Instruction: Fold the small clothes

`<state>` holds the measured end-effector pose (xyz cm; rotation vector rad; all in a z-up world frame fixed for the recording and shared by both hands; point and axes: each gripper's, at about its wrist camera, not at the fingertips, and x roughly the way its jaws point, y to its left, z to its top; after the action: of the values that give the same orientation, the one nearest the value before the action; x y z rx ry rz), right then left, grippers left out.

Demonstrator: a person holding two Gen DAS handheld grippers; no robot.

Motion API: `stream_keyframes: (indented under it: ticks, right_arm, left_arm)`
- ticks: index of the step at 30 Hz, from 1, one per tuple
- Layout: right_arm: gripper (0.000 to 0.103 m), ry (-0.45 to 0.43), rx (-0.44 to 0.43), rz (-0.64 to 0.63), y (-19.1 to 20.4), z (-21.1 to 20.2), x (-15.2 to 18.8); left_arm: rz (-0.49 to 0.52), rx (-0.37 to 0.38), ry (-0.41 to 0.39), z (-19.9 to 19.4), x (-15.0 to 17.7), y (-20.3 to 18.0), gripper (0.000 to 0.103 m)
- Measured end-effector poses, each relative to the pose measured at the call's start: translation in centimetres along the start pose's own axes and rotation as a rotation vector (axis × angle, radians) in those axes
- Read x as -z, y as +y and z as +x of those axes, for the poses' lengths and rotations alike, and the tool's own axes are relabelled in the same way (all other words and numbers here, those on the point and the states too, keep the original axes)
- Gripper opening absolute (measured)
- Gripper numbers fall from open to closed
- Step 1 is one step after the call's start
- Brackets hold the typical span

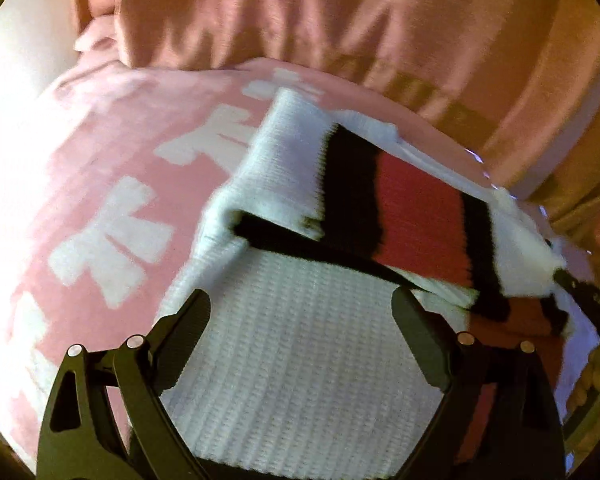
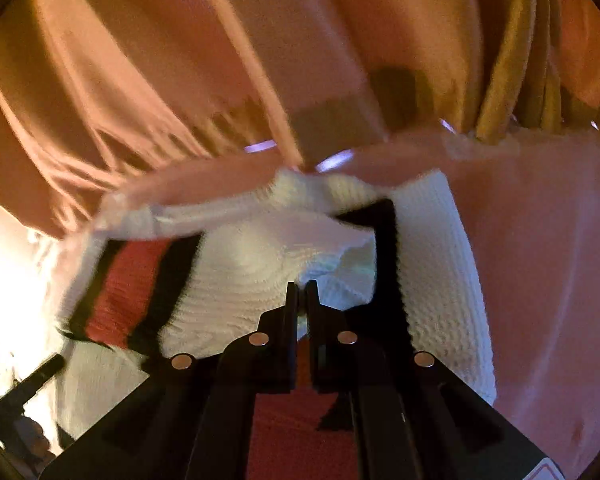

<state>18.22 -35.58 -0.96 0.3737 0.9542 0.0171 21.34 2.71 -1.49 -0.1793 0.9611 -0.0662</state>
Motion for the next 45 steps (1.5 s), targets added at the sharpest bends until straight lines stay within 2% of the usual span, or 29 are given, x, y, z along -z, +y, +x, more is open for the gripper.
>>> stream_keyframes:
  ticks: [4,6,8,9,11,15,16,19,21,24,25,26,27,30,31,32,33,35,36,37,38,41,43,45]
  right_arm:
    - [0.004,-0.061,-0.061,-0.018,0.9,-2.1,-0.7]
    - [0.004,-0.083,-0.022,-0.068,1.5,-2.6,-0.8]
    - [0.004,-0.031,0.030,-0.068,0.6,-0.8,-0.2]
    - [0.004,-0.007,0.030,-0.043,0.0,-0.1,0.1]
    - [0.004,0.038,0.018,0.003,-1.0,1.0,0.5]
    - [0.006,0.025,0.009,-0.036,-0.1,0.1,0.2]
    - [0.010,0.033,0.017,-0.044,0.0,0.1,0.2]
    - [0.015,0.075,0.043,-0.013,-0.9,0.6,0.9]
    - [0.024,0.096,0.030,0.004,-1.3,0.8,1.1]
    - [0.033,0.068,0.018,0.025,-1.5,0.8,0.9]
    - [0.028,0.061,0.018,0.005,-1.3,1.1,0.9]
    - [0.008,0.057,0.048,-0.021,-1.1,1.2,1.0]
    - [0.000,0.057,0.093,-0.040,-0.9,1.2,1.0]
    - [0.000,-0.022,0.196,-0.059,-0.1,-1.1,0.5]
    - [0.009,-0.079,0.222,-0.089,1.1,-2.7,0.2]
    - [0.011,-0.131,0.199,-0.122,2.7,-4.1,-0.1]
    - [0.011,-0.132,0.120,-0.155,4.6,-4.5,-0.6]
    - [0.017,-0.063,-0.045,-0.201,8.2,-3.5,-1.6]
    - [0.019,-0.027,-0.115,-0.222,10.2,-2.5,-2.0]
    - [0.024,0.037,-0.191,-0.257,13.5,-0.3,-2.4]
    - [0.025,0.076,-0.229,-0.287,15.9,1.5,-2.6]
    - [0.025,0.145,-0.225,-0.420,22.8,7.0,-2.7]
    - [0.025,0.183,-0.226,-0.465,26.1,9.9,-2.7]
    - [0.025,0.210,-0.222,-0.496,28.7,12.4,-2.8]
  left_arm:
    - [-0.095,-0.003,-0.006,-0.2,-1.1,2.7,0.090]
    - [-0.126,-0.002,-0.015,-0.4,-1.5,3.5,0.090]
    - [-0.129,0.000,-0.021,-0.4,-1.6,3.5,0.090]
    - [-0.117,0.004,-0.017,-0.4,-1.5,3.2,0.090]
    - [-0.065,0.023,-0.010,-0.4,-1.3,1.7,0.090]
    - [0.085,0.086,-0.029,-1.2,-0.6,-3.2,0.090]
    - [0.140,0.096,-0.044,-1.6,-0.3,-4.9,0.090]
    - [0.299,0.050,-0.110,-2.3,0.9,-8.8,0.092]
    - [0.370,0.026,-0.125,-2.3,1.8,-10.4,0.092]
    - [0.366,0.027,-0.081,-1.3,1.9,-10.3,0.092]
    - [0.341,0.032,-0.064,-0.9,1.6,-9.8,0.092]
    - [0.316,0.035,-0.058,-0.5,1.1,-9.3,0.092]
    - [0.289,0.032,-0.054,0.0,0.4,-8.5,0.092]
    - [0.237,0.001,-0.041,1.1,-0.8,-6.7,0.092]
    - [0.212,-0.014,-0.035,1.5,-1.2,-5.8,0.092]
    - [0.193,-0.025,-0.030,1.7,-1.5,-5.1,0.092]
    - [0.176,-0.040,-0.022,2.1,-1.8,-4.3,0.092]
    - [0.160,-0.080,-0.018,2.5,-2.2,-3.1,0.092]
    - [0.143,-0.130,-0.016,2.8,-2.4,-2.3,0.092]
    - [0.119,-0.156,-0.005,3.1,-2.6,-1.4,0.092]
    - [0.090,-0.158,0.006,3.3,-2.8,-0.5,0.092]
    - [0.023,-0.183,0.030,4.0,-3.3,1.8,0.091]
    - [0.045,-0.223,0.023,4.2,-3.5,2.2,0.091]
    - [0.058,-0.223,0.028,4.5,-3.6,2.4,0.091]
